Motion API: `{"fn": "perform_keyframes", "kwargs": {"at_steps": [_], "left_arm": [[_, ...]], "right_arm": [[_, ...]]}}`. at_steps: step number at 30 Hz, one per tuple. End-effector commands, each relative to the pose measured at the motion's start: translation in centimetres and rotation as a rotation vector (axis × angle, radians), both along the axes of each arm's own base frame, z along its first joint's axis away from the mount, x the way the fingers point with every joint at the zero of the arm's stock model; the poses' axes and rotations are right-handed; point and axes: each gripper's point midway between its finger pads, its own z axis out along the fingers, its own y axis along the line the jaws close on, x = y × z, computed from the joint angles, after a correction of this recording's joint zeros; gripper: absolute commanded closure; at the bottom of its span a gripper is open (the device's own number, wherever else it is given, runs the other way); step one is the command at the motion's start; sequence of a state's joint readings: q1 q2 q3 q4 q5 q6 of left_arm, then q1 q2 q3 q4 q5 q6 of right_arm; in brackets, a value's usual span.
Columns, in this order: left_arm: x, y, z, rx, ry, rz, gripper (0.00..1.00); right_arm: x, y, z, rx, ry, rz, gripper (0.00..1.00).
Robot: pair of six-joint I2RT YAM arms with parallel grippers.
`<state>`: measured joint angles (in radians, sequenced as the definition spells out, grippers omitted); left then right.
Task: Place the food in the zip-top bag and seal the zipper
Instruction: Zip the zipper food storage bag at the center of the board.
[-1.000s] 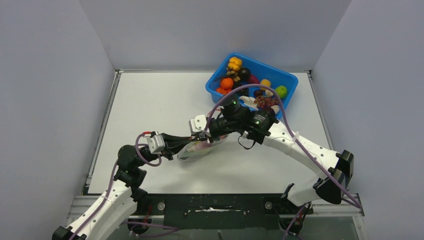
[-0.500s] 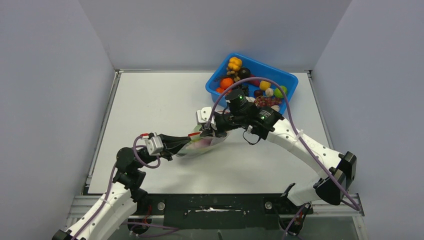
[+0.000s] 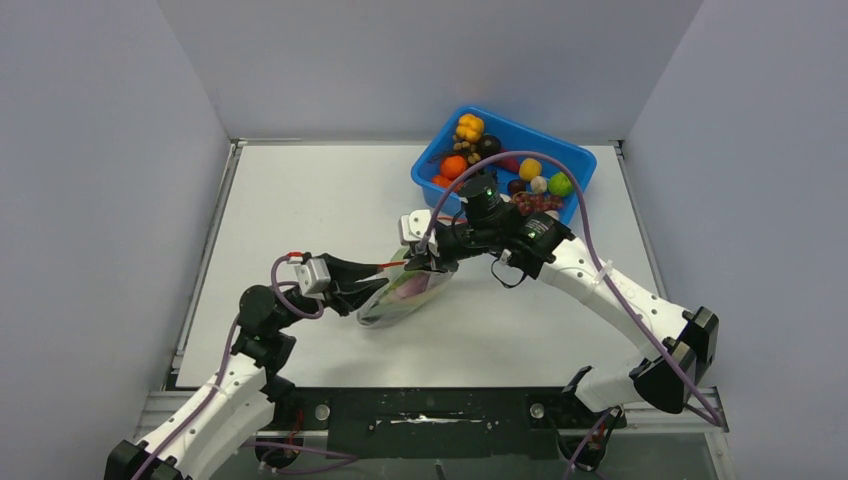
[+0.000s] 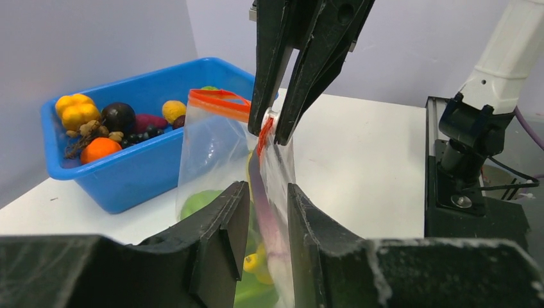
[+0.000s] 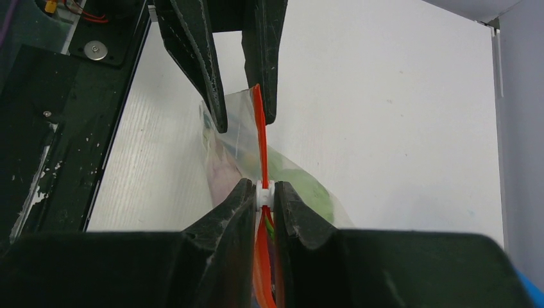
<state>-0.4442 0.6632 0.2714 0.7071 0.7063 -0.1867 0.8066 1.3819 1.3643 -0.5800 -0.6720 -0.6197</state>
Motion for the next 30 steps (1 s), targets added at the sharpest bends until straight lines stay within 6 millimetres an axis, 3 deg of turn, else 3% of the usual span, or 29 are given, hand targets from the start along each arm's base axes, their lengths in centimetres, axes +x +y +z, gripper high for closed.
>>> {"fn": "perform_keyframes", "kwargs": {"at_steps": [1, 16, 19, 21, 22, 27, 30], "left_arm": [[-0.9, -0.3, 3.9, -0.054, -0.09, -0.047, 0.72], [-0.9, -0.5, 5.1, -0.074, -0.098, -0.057, 0.73], [-1.0, -0.6, 5.1, -0.074, -0.099, -0.059, 0.79], [-1.2, -0.7, 5.0, -0.068, -0.102, -0.072, 0.96], [-1.3, -0.7, 4.9, -0.062, -0.107, -0.081, 1.0], [-1.3, -0.3, 5.1, -0.035, -0.136, -0.048, 1.0], [0.1, 0.9, 5.5, -0.007, -0.141, 0.077, 1.0]], "right_arm": [[-0.2, 1.2, 3.0, 0.089, -0.051, 0.037, 1.0], [-0.8, 2.4, 2.5, 0.073, -0.044, 0.066, 1.0], [-0.8, 2.5, 2.4, 0.07, -0.041, 0.069, 1.0], [-0.7, 2.5, 2.4, 0.067, -0.041, 0.065, 0.99], [-0.7, 2.4, 2.4, 0.067, -0.042, 0.063, 0.99], [-0.3, 1.6, 2.2, 0.039, -0.053, 0.029, 0.99], [0.2, 0.5, 2.0, 0.014, -0.047, -0.007, 0.99]]}}
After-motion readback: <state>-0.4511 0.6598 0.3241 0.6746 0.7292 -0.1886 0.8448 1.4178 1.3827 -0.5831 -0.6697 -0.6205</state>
